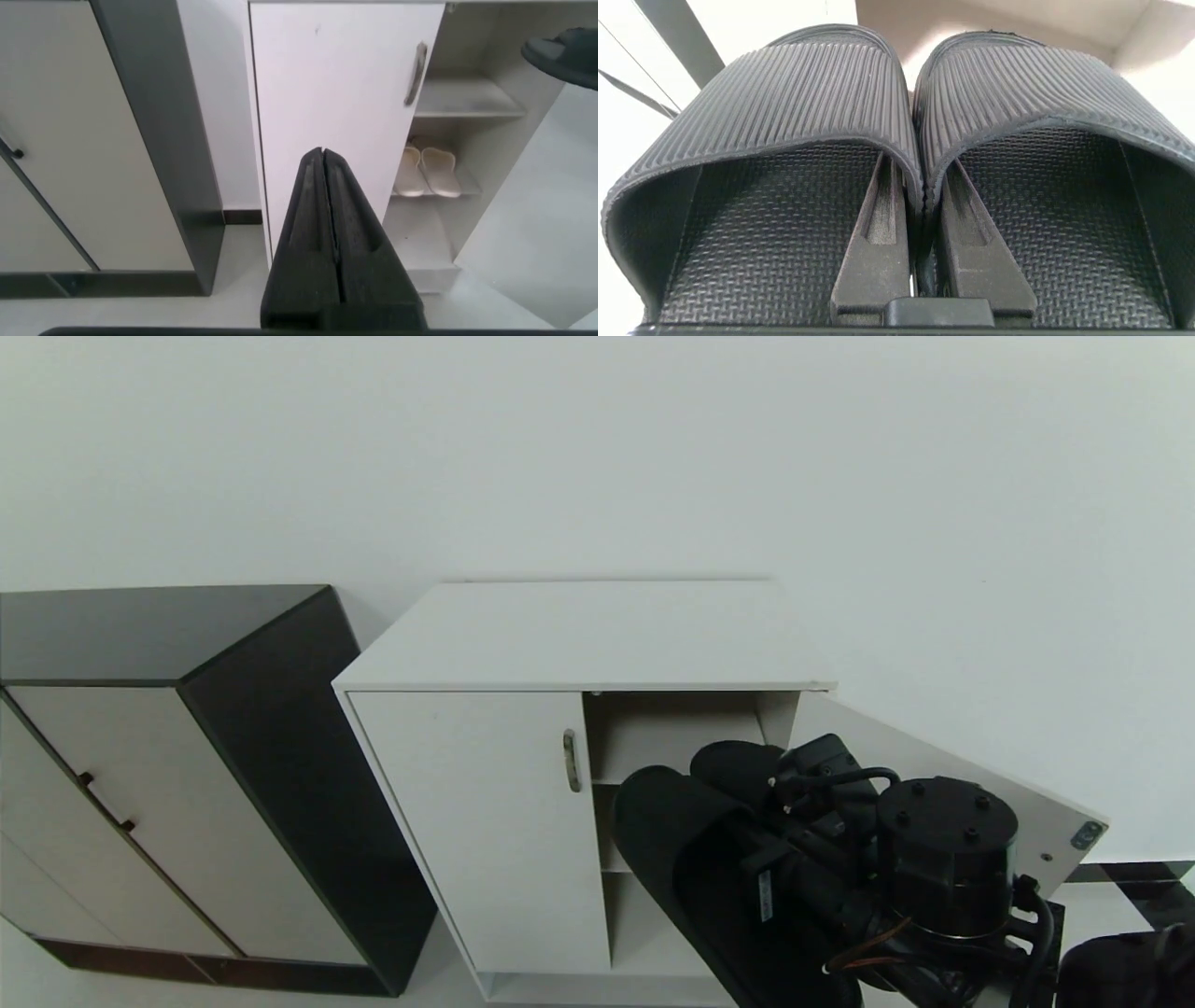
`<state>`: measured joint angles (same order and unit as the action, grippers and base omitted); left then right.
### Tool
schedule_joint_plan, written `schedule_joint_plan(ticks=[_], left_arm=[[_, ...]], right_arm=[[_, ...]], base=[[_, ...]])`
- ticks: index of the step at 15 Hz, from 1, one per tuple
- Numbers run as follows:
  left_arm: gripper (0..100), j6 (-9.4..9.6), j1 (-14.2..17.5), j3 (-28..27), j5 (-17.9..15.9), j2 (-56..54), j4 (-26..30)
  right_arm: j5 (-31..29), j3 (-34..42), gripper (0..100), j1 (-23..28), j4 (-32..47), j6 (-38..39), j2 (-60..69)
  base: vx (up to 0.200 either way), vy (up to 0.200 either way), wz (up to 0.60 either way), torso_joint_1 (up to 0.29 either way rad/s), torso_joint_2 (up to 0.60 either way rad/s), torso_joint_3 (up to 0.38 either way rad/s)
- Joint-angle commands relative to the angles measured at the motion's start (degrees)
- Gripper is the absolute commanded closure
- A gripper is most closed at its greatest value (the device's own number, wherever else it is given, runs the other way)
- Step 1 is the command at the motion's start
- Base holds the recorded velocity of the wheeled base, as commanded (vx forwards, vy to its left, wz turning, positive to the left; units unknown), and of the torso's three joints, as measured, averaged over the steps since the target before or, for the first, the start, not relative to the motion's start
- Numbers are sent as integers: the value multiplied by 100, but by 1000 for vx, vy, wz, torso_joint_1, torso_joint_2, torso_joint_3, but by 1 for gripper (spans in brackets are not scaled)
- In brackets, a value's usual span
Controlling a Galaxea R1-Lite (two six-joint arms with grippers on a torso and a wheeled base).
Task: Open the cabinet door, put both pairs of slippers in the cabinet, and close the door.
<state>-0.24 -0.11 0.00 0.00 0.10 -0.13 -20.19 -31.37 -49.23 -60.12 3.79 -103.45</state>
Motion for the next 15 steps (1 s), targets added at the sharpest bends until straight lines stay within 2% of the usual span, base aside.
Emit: schedule_joint_plan(ticks=[1, 15], left_arm=[[100, -2, 2, 0, 0, -1, -4], [100, -2, 2, 0, 0, -1, -4]], right_arm=[[-3, 8, 100, -17, -8, -1, -35], [-3, 87, 100, -52, -61, 8, -158]], base=[[0, 0, 0, -227, 540, 330], [0, 0, 0, -169, 492, 323]])
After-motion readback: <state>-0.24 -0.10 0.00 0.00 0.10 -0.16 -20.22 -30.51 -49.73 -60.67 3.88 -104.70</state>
